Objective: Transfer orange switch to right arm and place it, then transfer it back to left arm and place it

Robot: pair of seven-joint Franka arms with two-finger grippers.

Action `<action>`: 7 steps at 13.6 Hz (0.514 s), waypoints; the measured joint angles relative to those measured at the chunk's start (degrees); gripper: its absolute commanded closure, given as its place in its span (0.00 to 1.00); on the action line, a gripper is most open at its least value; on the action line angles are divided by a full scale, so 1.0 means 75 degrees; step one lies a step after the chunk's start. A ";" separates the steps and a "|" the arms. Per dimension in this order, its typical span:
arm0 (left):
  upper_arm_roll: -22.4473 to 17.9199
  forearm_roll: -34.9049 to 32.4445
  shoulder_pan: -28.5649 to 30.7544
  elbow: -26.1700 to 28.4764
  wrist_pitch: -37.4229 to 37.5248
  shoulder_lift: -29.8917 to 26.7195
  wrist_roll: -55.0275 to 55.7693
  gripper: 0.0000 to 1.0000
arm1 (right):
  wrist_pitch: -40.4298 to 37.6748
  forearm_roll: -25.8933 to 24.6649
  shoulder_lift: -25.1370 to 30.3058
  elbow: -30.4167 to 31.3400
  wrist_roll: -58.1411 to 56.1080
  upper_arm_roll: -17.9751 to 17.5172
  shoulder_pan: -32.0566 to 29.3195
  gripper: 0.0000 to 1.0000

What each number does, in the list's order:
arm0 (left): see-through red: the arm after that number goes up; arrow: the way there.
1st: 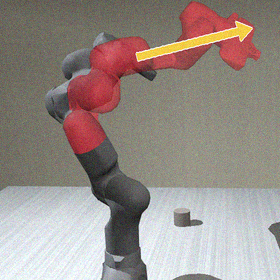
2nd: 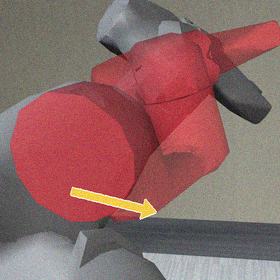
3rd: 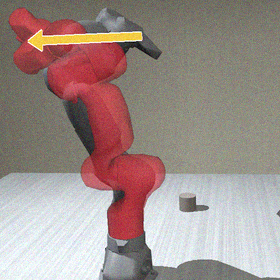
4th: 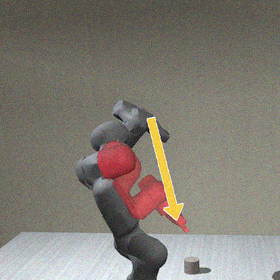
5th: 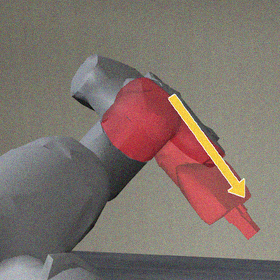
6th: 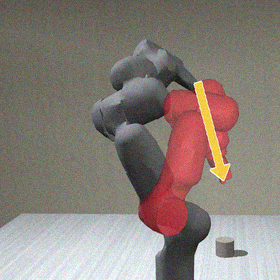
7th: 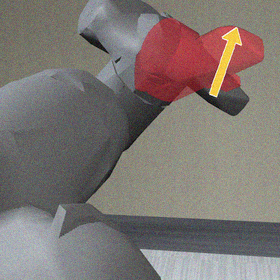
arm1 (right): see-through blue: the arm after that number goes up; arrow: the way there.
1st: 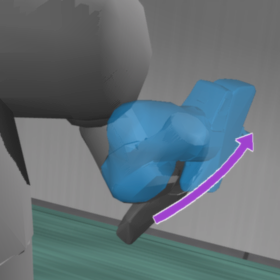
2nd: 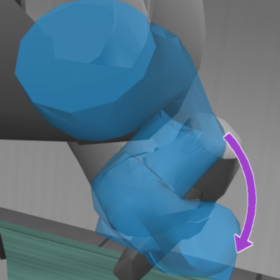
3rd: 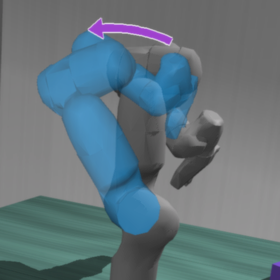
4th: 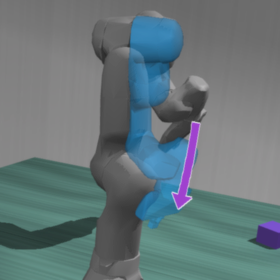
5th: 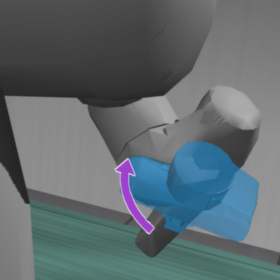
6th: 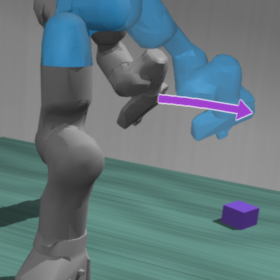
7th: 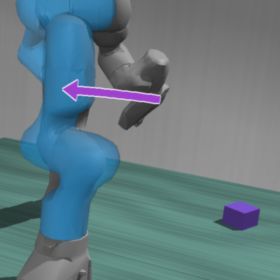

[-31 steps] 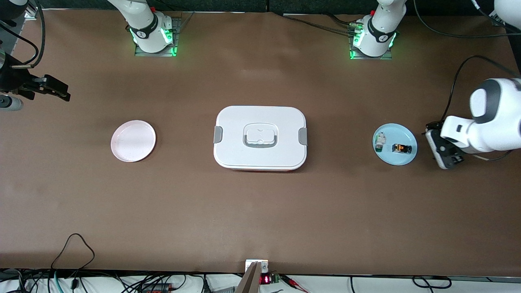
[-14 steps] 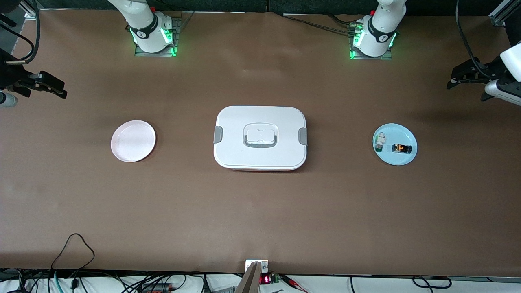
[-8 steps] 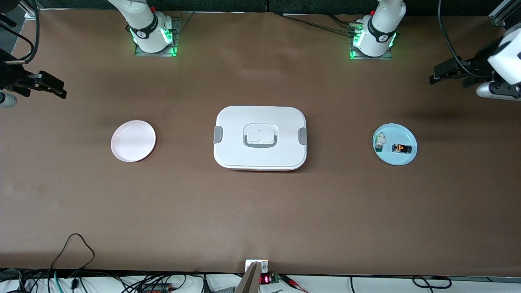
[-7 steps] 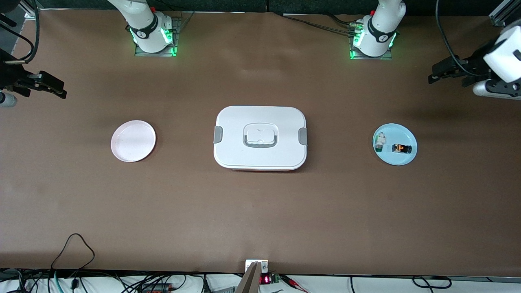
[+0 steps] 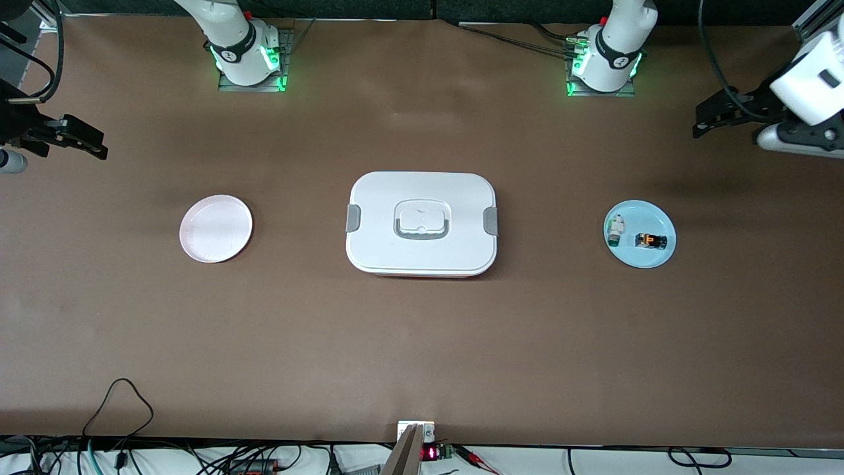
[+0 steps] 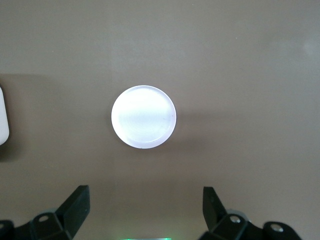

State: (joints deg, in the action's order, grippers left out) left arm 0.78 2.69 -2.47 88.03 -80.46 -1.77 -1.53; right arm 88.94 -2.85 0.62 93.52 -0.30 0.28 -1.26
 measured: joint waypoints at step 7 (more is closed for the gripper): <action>0.0465 -0.0383 0.0630 -0.0140 0.0336 0.0008 -0.0741 0.00 | -0.0048 0.0000 0.0000 -0.0085 0.0000 0.0000 -0.0001 0.00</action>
State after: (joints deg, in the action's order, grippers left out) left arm 4.27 -0.18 2.25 86.98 -77.94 -1.71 -7.09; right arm 88.58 -2.85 0.62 92.89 -0.30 0.28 -1.27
